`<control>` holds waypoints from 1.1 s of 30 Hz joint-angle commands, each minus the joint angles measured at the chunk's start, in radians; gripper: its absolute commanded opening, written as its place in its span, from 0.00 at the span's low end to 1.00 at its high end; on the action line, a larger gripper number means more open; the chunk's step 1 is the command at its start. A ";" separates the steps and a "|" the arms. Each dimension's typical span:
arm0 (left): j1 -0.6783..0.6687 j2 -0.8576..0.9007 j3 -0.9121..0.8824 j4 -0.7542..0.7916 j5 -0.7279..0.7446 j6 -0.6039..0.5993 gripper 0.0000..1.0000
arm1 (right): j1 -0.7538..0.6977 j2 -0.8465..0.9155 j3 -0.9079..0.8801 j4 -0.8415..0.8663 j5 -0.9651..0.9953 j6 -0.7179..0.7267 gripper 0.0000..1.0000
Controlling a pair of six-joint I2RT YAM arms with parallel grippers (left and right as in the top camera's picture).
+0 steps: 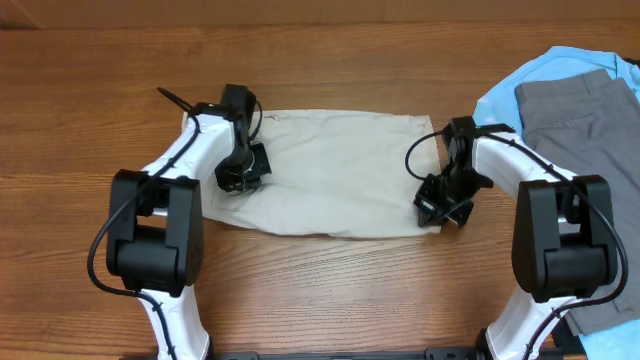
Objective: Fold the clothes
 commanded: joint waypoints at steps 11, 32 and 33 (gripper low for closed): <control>-0.109 -0.245 -0.064 -0.035 -0.024 -0.013 0.04 | 0.001 -0.257 -0.088 -0.036 0.153 -0.077 0.04; -0.109 -0.151 -0.065 0.309 -0.023 -0.009 0.04 | -0.001 -0.370 -0.032 0.038 0.199 -0.099 0.56; -0.109 -0.131 -0.065 0.327 -0.023 -0.009 0.04 | -0.001 -0.370 -0.032 0.041 0.199 -0.099 0.56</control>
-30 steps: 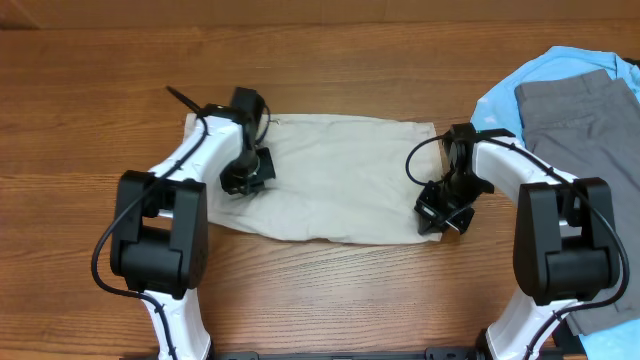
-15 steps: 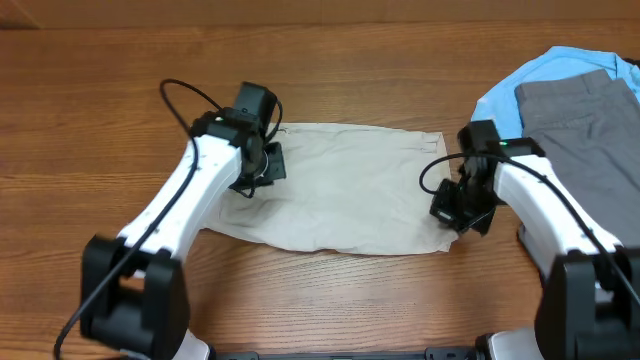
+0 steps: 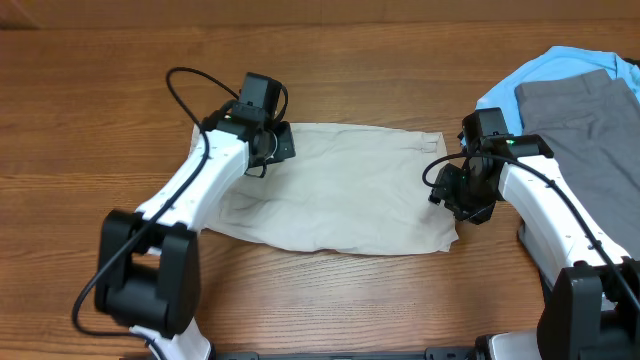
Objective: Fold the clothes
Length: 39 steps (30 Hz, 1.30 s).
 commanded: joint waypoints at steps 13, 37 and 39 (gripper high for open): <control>0.001 0.267 0.003 0.338 -0.058 -0.003 0.04 | -0.002 -0.013 0.011 0.037 0.020 -0.003 0.56; 0.026 0.027 0.049 0.015 -0.229 0.083 0.11 | 0.003 0.082 0.016 0.472 -0.228 -0.109 0.04; 0.039 0.052 0.049 0.018 -0.242 0.083 0.10 | 0.003 0.122 0.016 0.522 -0.227 -0.109 0.04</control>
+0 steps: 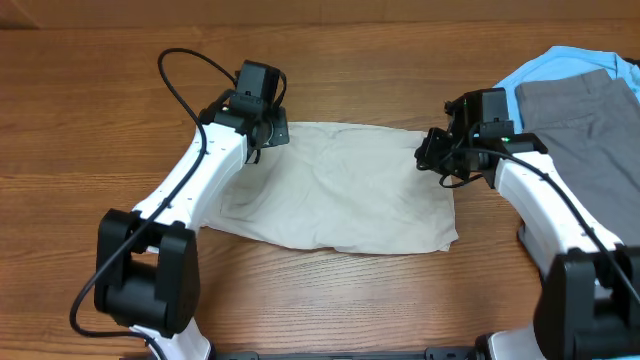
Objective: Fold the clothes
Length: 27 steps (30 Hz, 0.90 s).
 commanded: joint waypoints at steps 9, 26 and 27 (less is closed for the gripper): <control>0.111 0.200 -0.012 0.056 -0.089 0.015 0.04 | 0.000 0.244 0.015 0.275 0.204 0.002 0.04; 0.184 0.168 0.153 -0.085 0.009 0.068 0.04 | -0.016 0.227 0.116 0.245 0.334 -0.007 0.04; 0.183 0.136 0.192 -0.132 0.024 0.068 0.04 | -0.016 0.196 0.148 0.196 0.333 -0.008 0.04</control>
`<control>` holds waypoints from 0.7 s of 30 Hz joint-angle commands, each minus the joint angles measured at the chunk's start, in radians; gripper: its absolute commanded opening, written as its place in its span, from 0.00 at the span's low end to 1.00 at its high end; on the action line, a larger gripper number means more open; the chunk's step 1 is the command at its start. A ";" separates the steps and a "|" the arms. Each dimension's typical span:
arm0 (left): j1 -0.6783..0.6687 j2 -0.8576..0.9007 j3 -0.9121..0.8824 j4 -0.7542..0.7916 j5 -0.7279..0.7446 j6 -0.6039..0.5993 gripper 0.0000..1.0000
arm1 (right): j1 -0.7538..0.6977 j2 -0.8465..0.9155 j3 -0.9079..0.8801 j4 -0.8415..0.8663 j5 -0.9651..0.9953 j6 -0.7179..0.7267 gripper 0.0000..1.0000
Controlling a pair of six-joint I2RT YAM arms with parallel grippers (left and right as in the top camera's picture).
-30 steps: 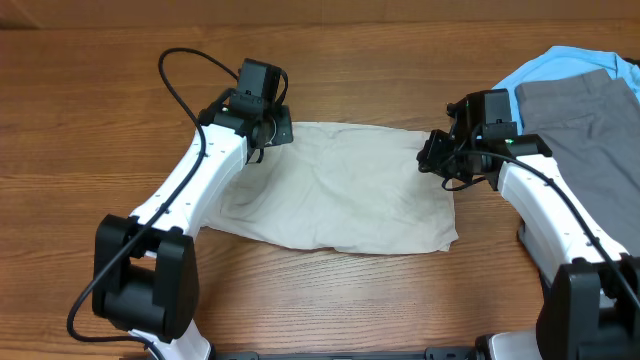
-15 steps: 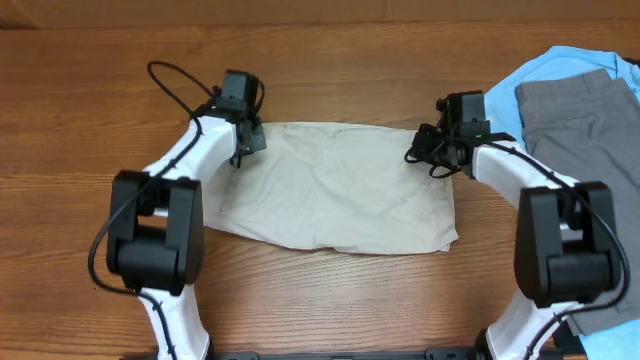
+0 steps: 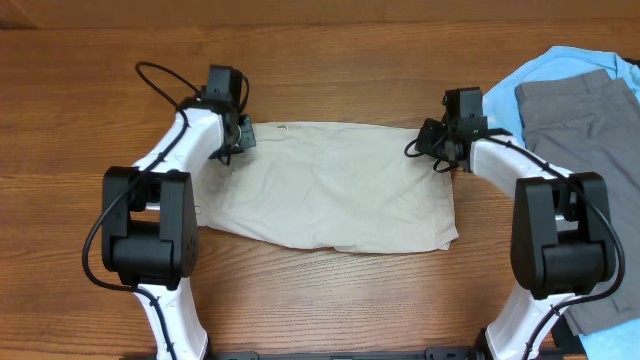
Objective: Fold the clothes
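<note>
A beige garment [image 3: 340, 185] lies flat in the middle of the wooden table, wider than it is deep. My left gripper [image 3: 238, 135] sits at its far left corner and looks shut on the fabric there. At the far right corner my right gripper [image 3: 434, 146] is down on the cloth and also looks shut on it. The fingers are small in the overhead view and partly hidden by the wrists.
At the right edge of the table, close behind the right arm, a light blue garment [image 3: 520, 85] lies with a grey garment [image 3: 585, 130] on top. Bare wooden tabletop [image 3: 330, 60] surrounds the beige cloth.
My left gripper has moved left, and the cloth's far left corner now reaches further left with it. My right gripper has shifted slightly right and nearer at the far right corner.
Both grippers first stood at the cloth's side edges, about midway down. Then they were up at its far corners, where they stayed. Now they sit further apart, and the far edge is stretched wider and straighter.
</note>
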 commanded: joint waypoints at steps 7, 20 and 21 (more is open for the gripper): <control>-0.014 -0.274 0.226 -0.317 0.355 0.033 0.04 | -0.011 -0.307 0.294 -0.556 -0.239 -0.007 0.04; -0.217 -0.296 0.002 -0.535 0.504 0.032 0.04 | 0.111 -0.368 0.135 -0.991 -0.441 -0.085 0.04; -0.238 -0.296 -0.038 -0.504 0.519 0.031 0.04 | 0.129 -0.368 0.102 -0.965 -0.452 -0.085 0.04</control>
